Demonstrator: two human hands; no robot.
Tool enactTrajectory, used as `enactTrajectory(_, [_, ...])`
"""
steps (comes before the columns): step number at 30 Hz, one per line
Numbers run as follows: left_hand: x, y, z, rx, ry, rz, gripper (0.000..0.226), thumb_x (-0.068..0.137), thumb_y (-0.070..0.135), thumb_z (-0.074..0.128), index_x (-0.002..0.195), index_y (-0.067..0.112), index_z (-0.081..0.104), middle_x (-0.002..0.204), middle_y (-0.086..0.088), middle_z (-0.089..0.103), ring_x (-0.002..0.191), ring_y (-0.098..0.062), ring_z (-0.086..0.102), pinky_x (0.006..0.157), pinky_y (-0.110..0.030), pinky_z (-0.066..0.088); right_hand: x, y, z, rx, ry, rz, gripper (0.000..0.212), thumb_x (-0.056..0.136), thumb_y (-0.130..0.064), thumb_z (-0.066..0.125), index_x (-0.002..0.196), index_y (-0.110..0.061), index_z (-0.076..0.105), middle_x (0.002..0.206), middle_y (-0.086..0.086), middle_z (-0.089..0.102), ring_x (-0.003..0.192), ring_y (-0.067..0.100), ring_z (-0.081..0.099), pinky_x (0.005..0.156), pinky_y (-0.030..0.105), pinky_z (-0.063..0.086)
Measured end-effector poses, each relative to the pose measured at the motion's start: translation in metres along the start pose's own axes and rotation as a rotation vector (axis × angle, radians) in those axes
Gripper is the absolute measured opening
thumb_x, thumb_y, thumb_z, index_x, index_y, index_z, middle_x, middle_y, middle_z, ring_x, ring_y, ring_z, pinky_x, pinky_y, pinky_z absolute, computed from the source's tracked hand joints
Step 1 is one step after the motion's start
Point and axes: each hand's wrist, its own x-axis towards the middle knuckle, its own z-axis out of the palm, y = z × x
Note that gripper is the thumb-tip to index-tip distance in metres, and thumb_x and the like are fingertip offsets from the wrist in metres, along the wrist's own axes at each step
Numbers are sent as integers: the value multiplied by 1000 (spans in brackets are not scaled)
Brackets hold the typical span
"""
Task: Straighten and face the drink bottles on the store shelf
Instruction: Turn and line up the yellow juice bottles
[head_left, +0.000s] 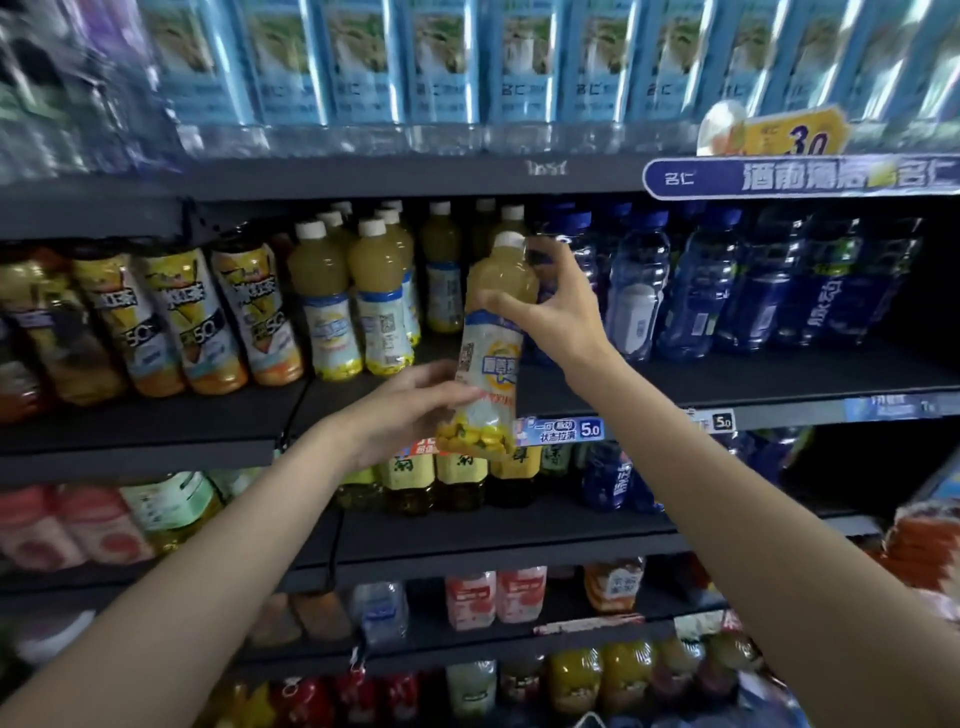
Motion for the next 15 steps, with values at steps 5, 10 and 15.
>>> enactTrajectory(5, [-53,10,-9,-123,26,-105,26,78,19,61,102,11,62,97,-7,69,84,-18,66,70,-32,55,-32,-22,36,86,-3,173,62,74,-32,80,124,-17,47,112,-2,56,105,15,57,89,30,49])
enactTrajectory(10, [-91,16,-28,137,248,-85,11,86,21,64,96,21,61,97,-1,66,80,-13,64,69,-27,52,-63,-31,55,97,-172,306,61,92,-39,57,145,-23,31,130,-4,45,110,11,47,88,28,42])
enactTrajectory(15, [-111,20,-50,1032,507,99,62,74,37,75,127,20,46,117,-2,53,101,-19,55,82,-35,49,-87,-42,80,760,-227,701,59,96,-42,49,147,-24,25,143,13,40,97,37,63,77,43,56])
